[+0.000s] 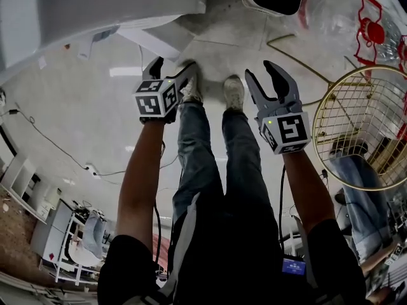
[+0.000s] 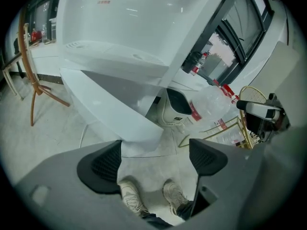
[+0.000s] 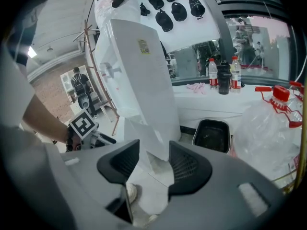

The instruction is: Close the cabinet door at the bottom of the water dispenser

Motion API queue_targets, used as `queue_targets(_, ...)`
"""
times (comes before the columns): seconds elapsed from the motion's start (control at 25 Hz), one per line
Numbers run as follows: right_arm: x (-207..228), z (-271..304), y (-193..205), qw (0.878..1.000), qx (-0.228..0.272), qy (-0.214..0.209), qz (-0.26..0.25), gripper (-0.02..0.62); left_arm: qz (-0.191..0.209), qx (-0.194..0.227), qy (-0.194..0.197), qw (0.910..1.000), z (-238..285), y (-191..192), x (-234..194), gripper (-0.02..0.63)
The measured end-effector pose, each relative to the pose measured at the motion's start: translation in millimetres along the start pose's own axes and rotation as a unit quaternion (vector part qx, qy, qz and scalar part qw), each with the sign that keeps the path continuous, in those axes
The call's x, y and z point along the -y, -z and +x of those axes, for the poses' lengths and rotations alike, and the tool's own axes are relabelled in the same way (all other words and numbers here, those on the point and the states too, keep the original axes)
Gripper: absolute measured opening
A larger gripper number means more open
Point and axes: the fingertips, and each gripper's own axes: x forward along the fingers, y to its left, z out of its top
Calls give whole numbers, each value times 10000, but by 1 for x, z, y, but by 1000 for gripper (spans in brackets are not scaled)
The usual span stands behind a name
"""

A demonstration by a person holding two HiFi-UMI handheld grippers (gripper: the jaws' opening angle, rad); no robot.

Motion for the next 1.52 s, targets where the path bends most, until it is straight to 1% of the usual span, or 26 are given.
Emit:
queue_targets(0.36,10,-2,4,9997,4,201,145,196,329,-153,187,9992,16,-12,10,451)
queue_targets(0.52,15,-4,4,9995,21,299,124,196,434,-168,276,9985,22,-21,15,451)
queue_targets(0.72,17,-5,9,9987,-38,408,292,196,557,-217,334,9977,28,-29,17,451)
queue_targets(1.0,23,-8,14,9981,-79,495,367,196,682,-335,359,9965,44,-38,20,451)
queue_targets(1.24,33,-10,10,9968,-24,638,488,195,631,-348,402,9966,50,-49,23,451)
queue_targets(1.52,43,-14,11,9950,0,805,592,193,765,-395,435,9953,61,-59,26,451)
